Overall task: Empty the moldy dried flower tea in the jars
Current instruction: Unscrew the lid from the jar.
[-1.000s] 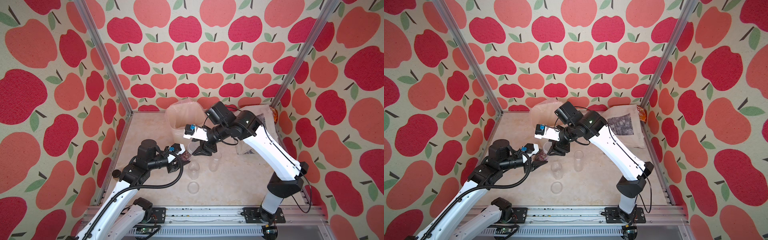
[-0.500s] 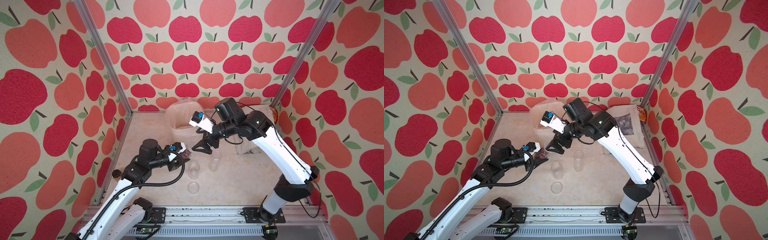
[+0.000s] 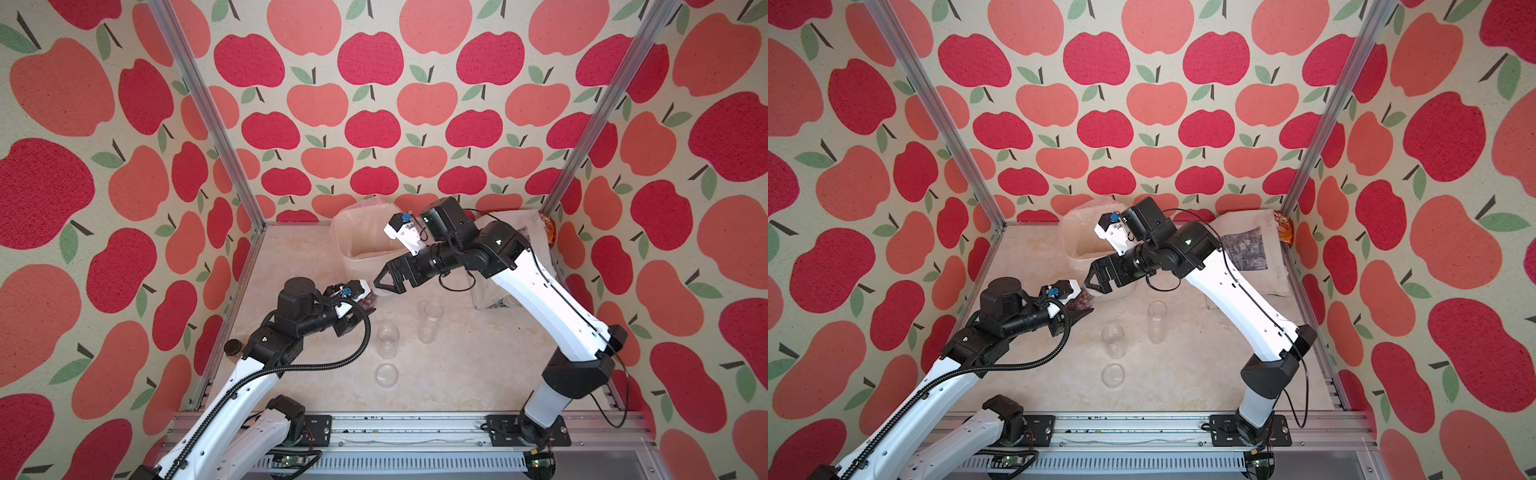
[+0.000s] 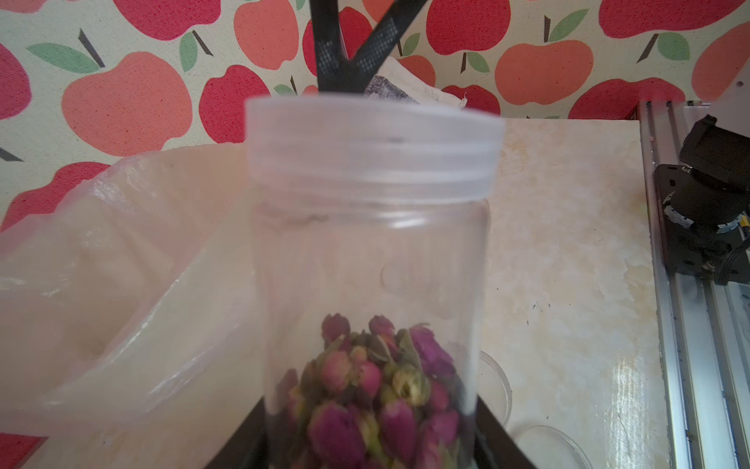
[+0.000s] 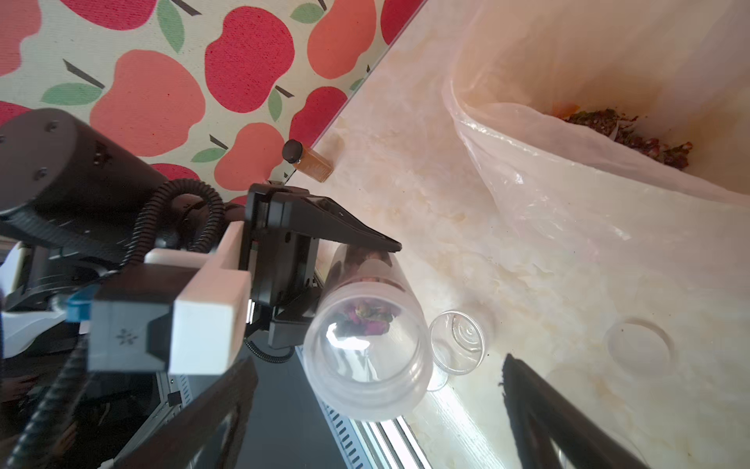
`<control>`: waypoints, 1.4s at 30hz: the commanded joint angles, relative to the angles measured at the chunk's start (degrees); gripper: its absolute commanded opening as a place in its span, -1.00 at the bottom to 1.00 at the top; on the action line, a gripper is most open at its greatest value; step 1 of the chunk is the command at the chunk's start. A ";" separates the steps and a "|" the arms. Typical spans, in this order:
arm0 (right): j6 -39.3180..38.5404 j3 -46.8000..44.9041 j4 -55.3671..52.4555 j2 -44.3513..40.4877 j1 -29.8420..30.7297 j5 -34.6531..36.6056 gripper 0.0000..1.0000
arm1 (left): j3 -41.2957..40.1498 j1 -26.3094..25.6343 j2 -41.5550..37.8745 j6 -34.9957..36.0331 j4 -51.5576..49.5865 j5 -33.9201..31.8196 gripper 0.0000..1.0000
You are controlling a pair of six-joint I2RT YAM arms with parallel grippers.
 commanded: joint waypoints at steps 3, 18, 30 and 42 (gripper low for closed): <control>1.54 1.91 -1.51 1.87 0.44 0.52 0.73 | 0.80 -0.34 0.00 0.52 1.88 -0.61 -0.97; -3.51 7.41 -5.89 5.76 2.64 -2.33 -0.01 | 0.71 -0.42 0.65 0.82 2.23 -0.61 -0.96; -39.75 15.52 -16.09 7.50 2.88 1.24 -0.34 | 0.95 0.40 1.04 1.13 -2.07 12.82 -0.96; -54.72 17.94 -20.05 6.77 3.02 -1.10 -0.37 | 2.01 3.03 2.92 1.92 -8.22 25.88 -0.96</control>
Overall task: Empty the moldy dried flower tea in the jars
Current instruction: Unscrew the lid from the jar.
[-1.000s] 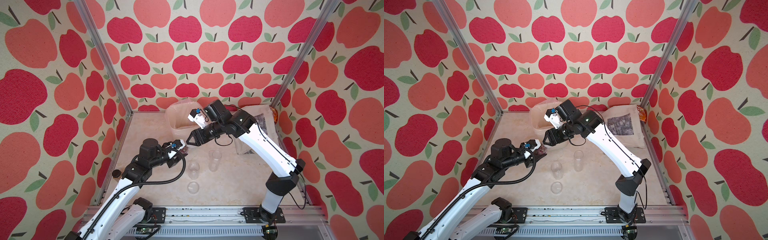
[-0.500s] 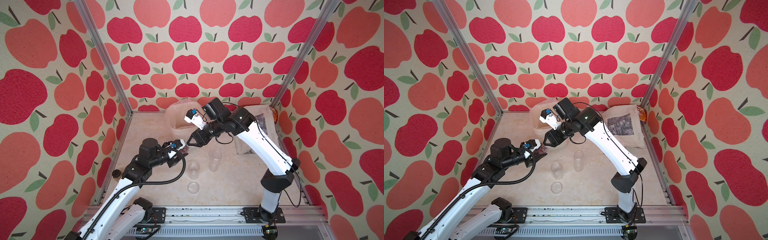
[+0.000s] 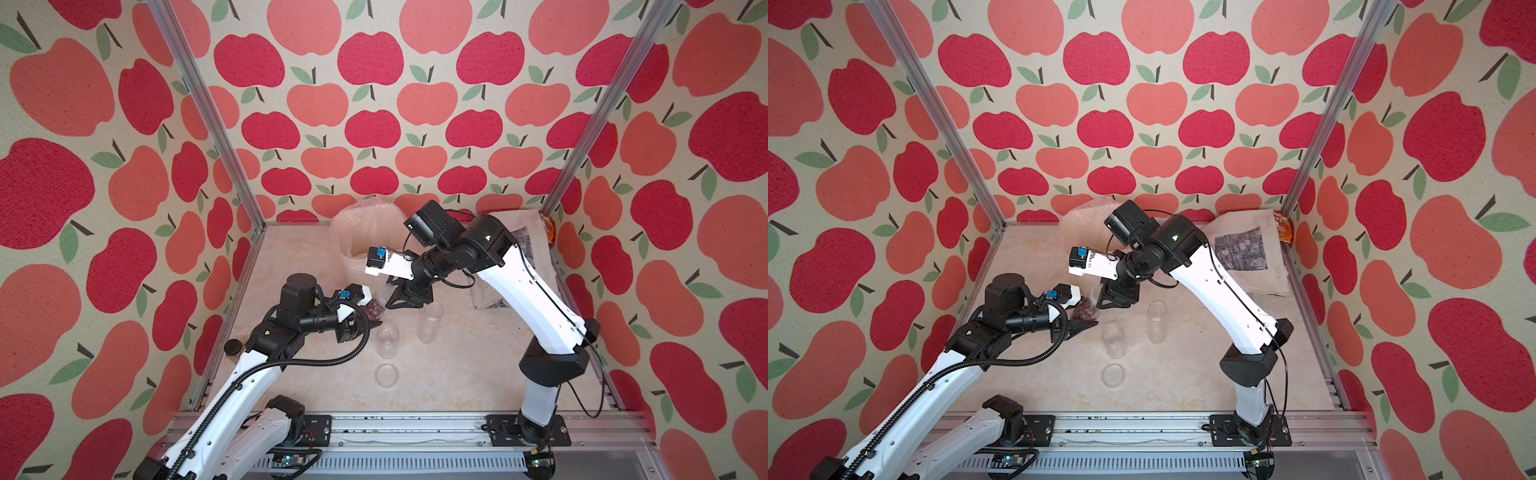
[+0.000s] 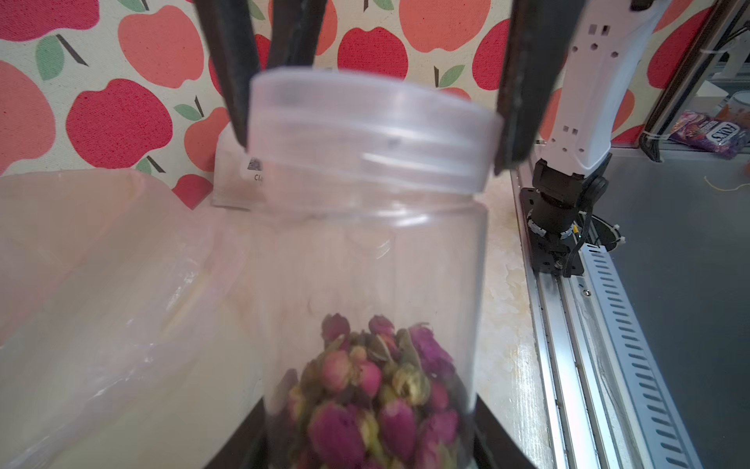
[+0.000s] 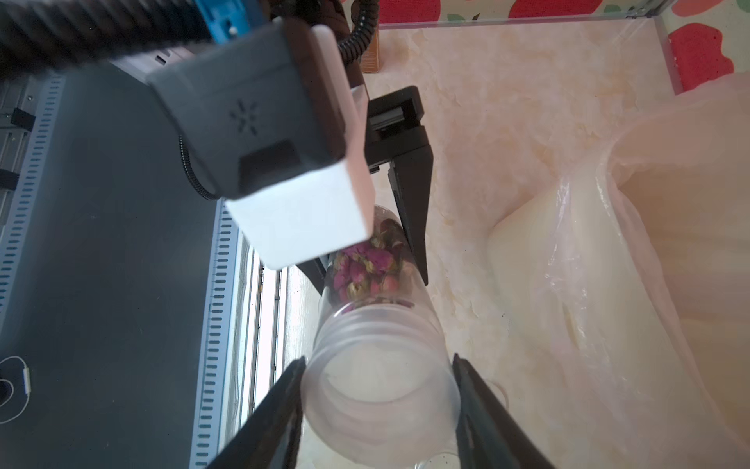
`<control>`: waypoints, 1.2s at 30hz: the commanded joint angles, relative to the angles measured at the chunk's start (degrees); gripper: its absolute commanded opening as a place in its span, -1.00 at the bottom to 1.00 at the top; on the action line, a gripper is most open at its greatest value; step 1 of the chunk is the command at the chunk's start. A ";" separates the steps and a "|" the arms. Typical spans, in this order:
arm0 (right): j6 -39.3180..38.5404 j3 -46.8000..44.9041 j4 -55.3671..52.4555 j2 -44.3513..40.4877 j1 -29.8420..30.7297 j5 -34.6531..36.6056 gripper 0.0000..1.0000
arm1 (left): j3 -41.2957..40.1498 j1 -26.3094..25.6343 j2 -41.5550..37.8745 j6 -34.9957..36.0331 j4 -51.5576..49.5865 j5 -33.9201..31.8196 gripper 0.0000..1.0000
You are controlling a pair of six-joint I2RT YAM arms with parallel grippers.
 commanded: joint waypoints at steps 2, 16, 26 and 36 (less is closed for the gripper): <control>-6.23 1.52 -0.63 -1.31 -0.74 -0.57 -0.37 | 1.42 1.13 0.36 1.87 -5.59 8.20 -0.96; -6.59 1.83 -0.79 -1.00 -0.74 -1.64 0.06 | 1.43 1.89 0.55 1.53 -5.00 9.50 -0.96; 11.04 -2.60 10.11 -7.28 -0.79 -3.36 0.99 | 0.19 1.89 -1.31 1.81 0.25 -4.12 -0.96; 44.78 -10.91 14.35 -10.14 -2.77 6.54 0.99 | -0.74 1.69 -2.41 1.35 5.35 -10.25 -0.96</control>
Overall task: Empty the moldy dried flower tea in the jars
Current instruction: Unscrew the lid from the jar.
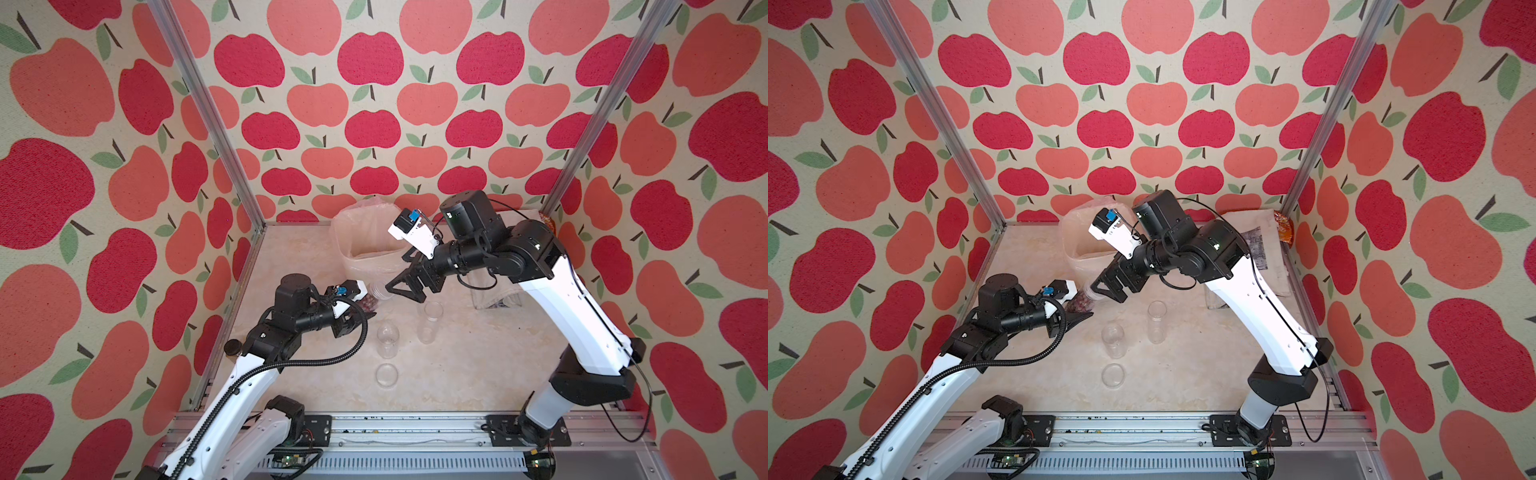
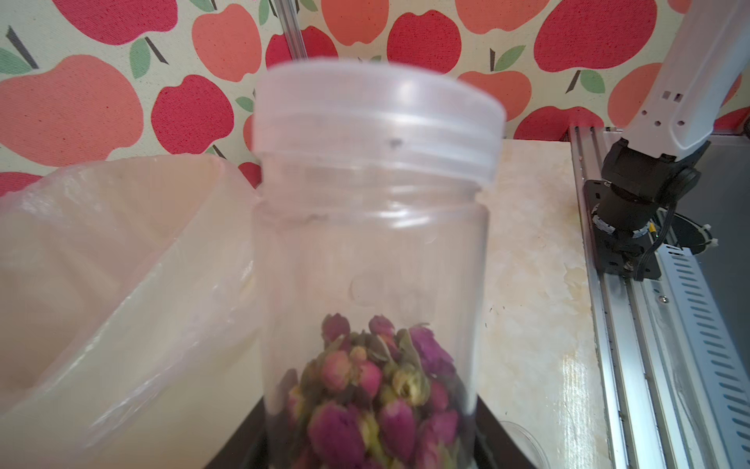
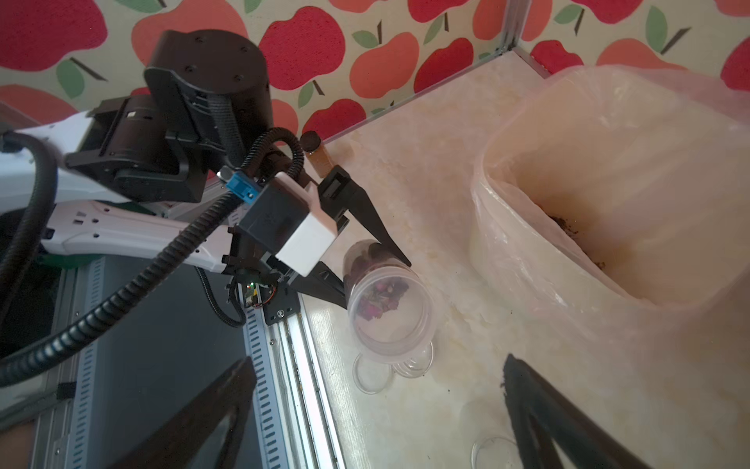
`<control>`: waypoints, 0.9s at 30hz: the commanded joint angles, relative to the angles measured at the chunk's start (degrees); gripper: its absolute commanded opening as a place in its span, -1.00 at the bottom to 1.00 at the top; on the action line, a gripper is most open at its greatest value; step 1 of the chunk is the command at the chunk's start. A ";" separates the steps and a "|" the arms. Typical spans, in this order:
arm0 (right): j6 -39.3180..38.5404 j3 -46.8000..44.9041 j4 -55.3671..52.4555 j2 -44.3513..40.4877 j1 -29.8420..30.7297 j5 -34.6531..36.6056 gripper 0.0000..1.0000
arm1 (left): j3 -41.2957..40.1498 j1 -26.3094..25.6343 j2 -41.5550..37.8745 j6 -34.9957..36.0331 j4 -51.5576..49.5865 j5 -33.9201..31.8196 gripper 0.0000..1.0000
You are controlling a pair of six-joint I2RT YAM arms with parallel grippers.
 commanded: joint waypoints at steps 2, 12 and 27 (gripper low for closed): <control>14.56 -4.03 1.16 1.53 -0.40 1.50 0.98 | -0.43 -0.07 -0.73 0.75 3.78 -2.12 -0.96; 16.95 -4.94 3.93 5.44 -0.21 -2.78 0.87 | -0.24 -0.43 -0.63 0.77 3.53 -2.38 -0.96; 9.41 1.16 0.52 9.06 1.39 -5.47 -0.38 | -0.67 -0.59 -0.63 1.04 3.04 -2.57 -0.96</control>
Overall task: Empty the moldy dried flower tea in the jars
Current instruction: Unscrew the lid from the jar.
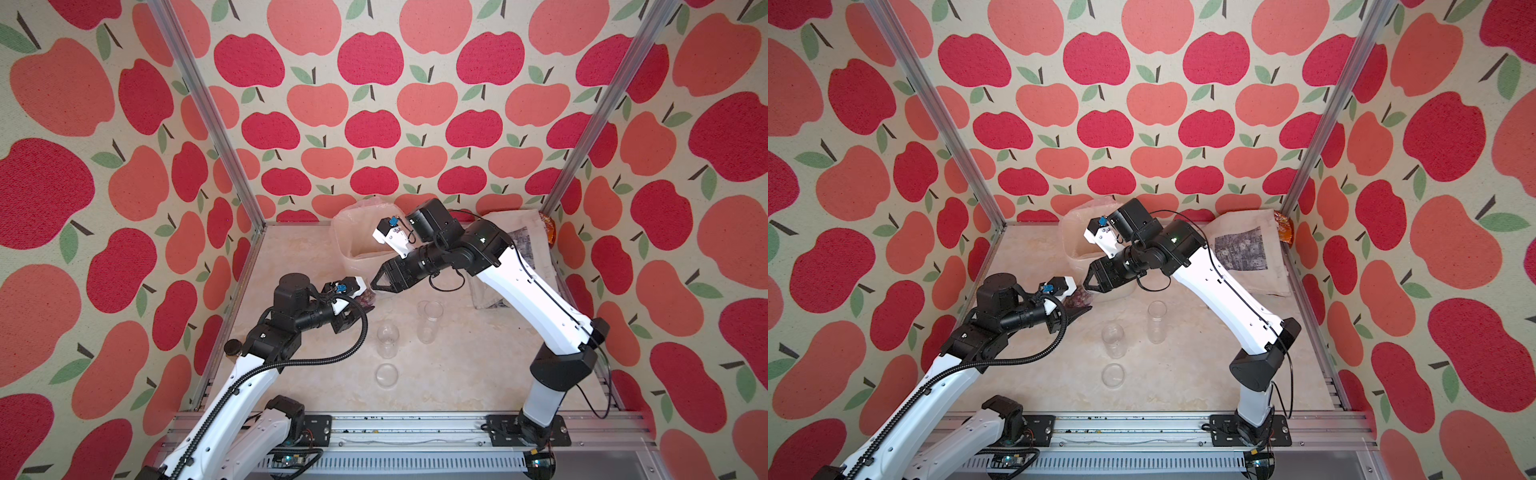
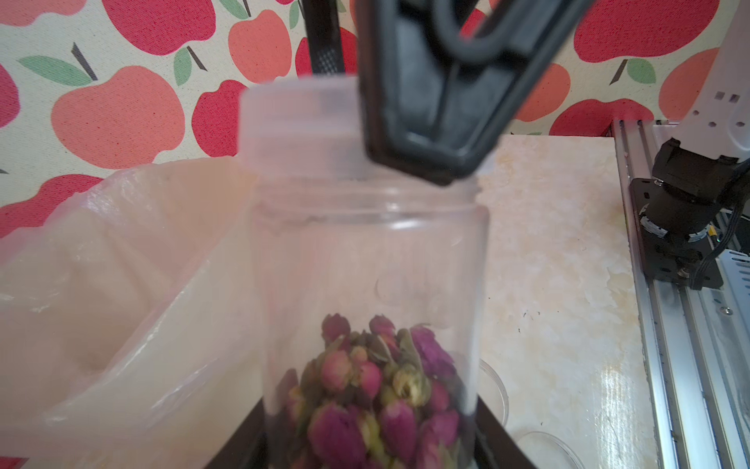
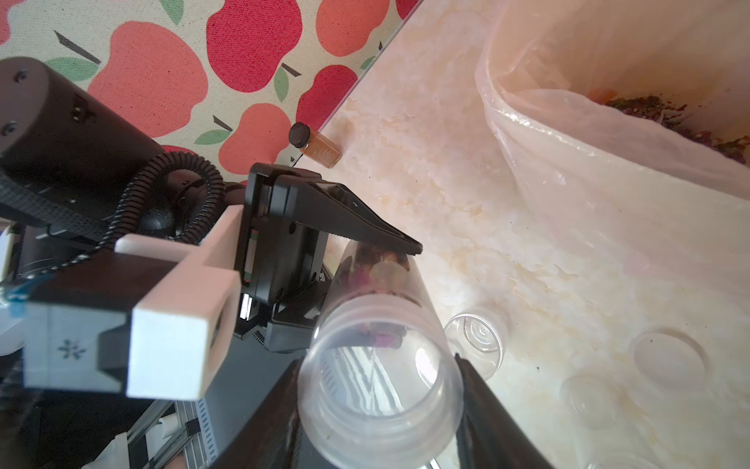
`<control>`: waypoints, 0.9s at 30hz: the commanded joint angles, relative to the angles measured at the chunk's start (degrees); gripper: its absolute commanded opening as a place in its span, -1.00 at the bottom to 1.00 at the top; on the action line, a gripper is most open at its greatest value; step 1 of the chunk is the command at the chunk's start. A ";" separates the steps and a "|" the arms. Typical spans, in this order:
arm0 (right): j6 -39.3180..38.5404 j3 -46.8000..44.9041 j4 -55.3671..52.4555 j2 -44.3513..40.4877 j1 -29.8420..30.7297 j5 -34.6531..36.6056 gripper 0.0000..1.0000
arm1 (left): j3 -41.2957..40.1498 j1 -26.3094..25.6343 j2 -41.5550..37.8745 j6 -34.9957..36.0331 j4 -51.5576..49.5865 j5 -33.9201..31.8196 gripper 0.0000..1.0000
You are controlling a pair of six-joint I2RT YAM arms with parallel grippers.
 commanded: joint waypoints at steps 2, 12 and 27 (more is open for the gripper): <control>-11.99 5.74 -4.00 1.52 1.23 0.60 -0.46 | -0.46 -0.34 -0.46 1.10 0.31 1.93 -0.96; -47.74 10.91 -14.52 1.88 2.06 8.19 -0.51 | 2.04 -0.23 1.66 2.97 -8.14 16.52 -0.98; -45.07 4.73 -9.38 -2.41 2.34 3.62 -0.34 | 0.77 2.77 -2.33 -2.46 -2.71 -9.21 -1.00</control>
